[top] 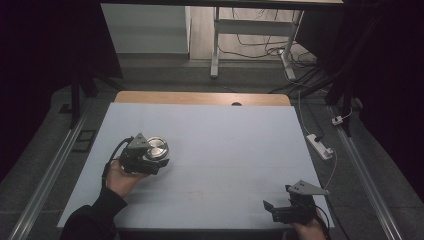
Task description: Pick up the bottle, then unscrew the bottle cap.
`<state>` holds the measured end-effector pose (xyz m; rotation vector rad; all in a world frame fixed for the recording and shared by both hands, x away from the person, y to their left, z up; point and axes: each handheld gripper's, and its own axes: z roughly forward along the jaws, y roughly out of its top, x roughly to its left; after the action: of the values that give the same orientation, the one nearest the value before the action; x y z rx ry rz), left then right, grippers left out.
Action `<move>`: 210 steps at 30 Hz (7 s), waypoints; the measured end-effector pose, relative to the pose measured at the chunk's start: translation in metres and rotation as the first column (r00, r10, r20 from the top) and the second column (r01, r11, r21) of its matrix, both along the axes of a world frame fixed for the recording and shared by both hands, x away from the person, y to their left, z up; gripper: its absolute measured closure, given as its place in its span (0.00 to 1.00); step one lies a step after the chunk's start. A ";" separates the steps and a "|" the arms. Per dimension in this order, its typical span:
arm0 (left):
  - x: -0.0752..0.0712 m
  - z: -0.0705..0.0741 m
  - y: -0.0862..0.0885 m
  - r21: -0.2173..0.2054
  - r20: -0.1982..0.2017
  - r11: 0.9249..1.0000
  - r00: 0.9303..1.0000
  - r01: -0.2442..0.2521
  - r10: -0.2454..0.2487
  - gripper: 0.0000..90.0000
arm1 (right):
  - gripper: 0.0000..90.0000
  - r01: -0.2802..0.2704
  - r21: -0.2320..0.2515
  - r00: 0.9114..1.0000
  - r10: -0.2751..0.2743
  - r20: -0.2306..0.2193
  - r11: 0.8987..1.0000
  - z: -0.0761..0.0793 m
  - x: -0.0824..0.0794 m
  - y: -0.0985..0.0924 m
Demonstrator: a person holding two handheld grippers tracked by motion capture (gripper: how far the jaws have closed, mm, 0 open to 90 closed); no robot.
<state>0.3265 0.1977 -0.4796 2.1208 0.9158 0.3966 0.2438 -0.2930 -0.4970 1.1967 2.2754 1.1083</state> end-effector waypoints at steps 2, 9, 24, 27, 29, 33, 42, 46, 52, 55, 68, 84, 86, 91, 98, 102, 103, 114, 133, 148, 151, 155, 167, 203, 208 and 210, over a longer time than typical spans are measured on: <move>0.002 0.002 -0.004 0.005 0.004 1.000 1.000 0.013 -0.013 0.17 | 0.00 -0.001 0.000 1.000 0.001 0.001 1.000 0.000 0.000 0.000; 0.008 0.010 -0.020 0.009 0.014 0.999 0.998 0.053 -0.053 0.17 | 0.00 -0.001 0.005 1.000 0.001 0.002 1.000 0.000 0.000 0.000; 0.022 0.021 -0.051 0.019 0.014 0.992 0.992 0.126 -0.126 0.17 | 0.00 -0.003 0.006 1.000 0.003 0.001 1.000 0.000 0.000 -0.001; 0.026 0.024 -0.056 0.009 0.013 0.990 0.990 0.138 -0.138 0.17 | 0.00 -0.002 0.007 1.000 0.002 0.000 1.000 0.000 0.000 -0.001; 0.028 0.025 -0.060 0.009 0.013 0.989 0.989 0.148 -0.148 0.17 | 0.00 -0.002 0.009 1.000 0.002 -0.001 1.000 0.000 0.000 -0.001; 0.031 0.028 -0.069 0.008 0.013 0.987 0.987 0.162 -0.163 0.17 | 0.00 -0.002 0.013 1.000 0.002 -0.002 1.000 0.000 0.000 -0.001; 0.036 0.029 -0.086 0.015 0.011 0.981 0.981 0.192 -0.192 0.17 | 0.00 -0.005 0.014 1.000 0.005 -0.004 1.000 0.000 0.000 -0.001; 0.037 0.031 -0.095 0.015 0.013 0.978 0.978 0.210 -0.210 0.17 | 0.00 -0.005 0.013 1.000 0.005 -0.004 1.000 0.000 0.000 -0.001; 0.034 0.035 -0.108 0.007 0.020 0.970 0.970 0.243 -0.243 0.17 | 0.00 -0.006 0.010 1.000 0.006 -0.005 1.000 0.000 0.001 -0.001; 0.032 0.036 -0.111 0.014 0.025 0.967 0.967 0.255 -0.255 0.17 | 0.00 -0.008 0.013 1.000 0.008 -0.007 1.000 0.000 0.001 -0.001; 0.032 0.032 -0.107 -0.003 0.016 0.967 0.967 0.254 -0.254 0.17 | 0.00 -0.012 0.018 1.000 0.012 0.012 1.000 0.002 0.000 0.000; 0.028 0.033 -0.107 -0.017 0.027 0.955 0.955 0.297 -0.296 0.17 | 0.00 -0.092 0.074 0.995 0.089 0.045 0.993 0.020 0.003 0.021; 0.028 0.032 -0.106 -0.020 0.025 0.954 0.954 0.300 -0.300 0.17 | 0.00 -0.104 0.072 0.993 0.101 0.053 0.992 0.022 0.005 0.025; 0.028 0.032 -0.104 -0.028 0.026 0.952 0.952 0.305 -0.305 0.17 | 0.00 -0.155 0.051 0.985 0.150 0.081 0.987 0.027 0.009 0.038; 0.026 0.032 -0.103 -0.042 0.024 0.946 0.947 0.322 -0.322 0.17 | 0.00 -0.227 0.049 0.969 0.221 0.113 0.973 0.037 0.016 0.057; 0.025 0.032 -0.102 -0.045 0.027 0.940 0.941 0.338 -0.337 0.17 | 0.00 -0.278 0.073 0.953 0.266 0.144 0.958 0.048 0.026 0.074; 0.024 0.032 -0.102 -0.044 0.027 0.940 0.941 0.339 -0.338 0.17 | 0.00 -0.286 0.079 0.951 0.273 0.142 0.955 0.049 0.028 0.077; 0.020 0.033 -0.106 -0.044 0.030 0.931 0.932 0.363 -0.362 0.17 | 0.00 -0.304 0.064 0.947 0.294 0.133 0.950 0.062 0.049 0.109; 0.014 0.033 -0.113 -0.019 0.022 0.927 0.927 0.375 -0.374 0.17 | 0.00 -0.334 0.054 0.930 0.320 0.181 0.941 0.089 0.081 0.170; 0.014 0.033 -0.114 -0.020 0.017 0.918 0.918 0.396 -0.396 0.17 | 0.19 -0.421 0.066 0.899 0.407 0.162 0.905 0.083 0.089 0.193; 0.013 0.034 -0.114 -0.019 0.018 0.914 0.914 0.406 -0.406 0.17 | 0.20 -0.441 0.070 0.890 0.427 0.159 0.895 0.082 0.089 0.193; 0.012 0.036 -0.113 -0.022 0.014 0.904 0.904 0.427 -0.427 0.17 | 0.20 -0.462 0.069 0.880 0.447 0.162 0.884 0.083 0.089 0.192; 0.012 0.038 -0.107 -0.036 0.008 0.802 0.803 0.596 -0.596 0.17 | 0.20 -0.665 0.112 0.747 0.653 0.129 0.738 0.086 0.100 0.183; 0.014 0.038 -0.104 -0.049 0.016 0.894 0.895 0.446 -0.446 0.17 | 0.20 -0.499 0.092 0.859 0.478 0.182 0.862 0.086 0.090 0.192; 0.013 0.039 -0.102 -0.059 0.015 0.851 0.852 0.522 -0.523 0.17 | 0.20 -0.555 0.105 0.828 0.536 0.163 0.825 0.088 0.092 0.188; 0.013 0.039 -0.102 -0.064 0.017 0.839 0.841 0.541 -0.541 0.17 | 0.20 -0.576 0.115 0.815 0.557 0.158 0.809 0.088 0.093 0.187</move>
<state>0.3391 0.0960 -0.4406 2.2027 0.2864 0.0681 0.3363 -0.1061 -0.4085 0.4589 2.5608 1.5415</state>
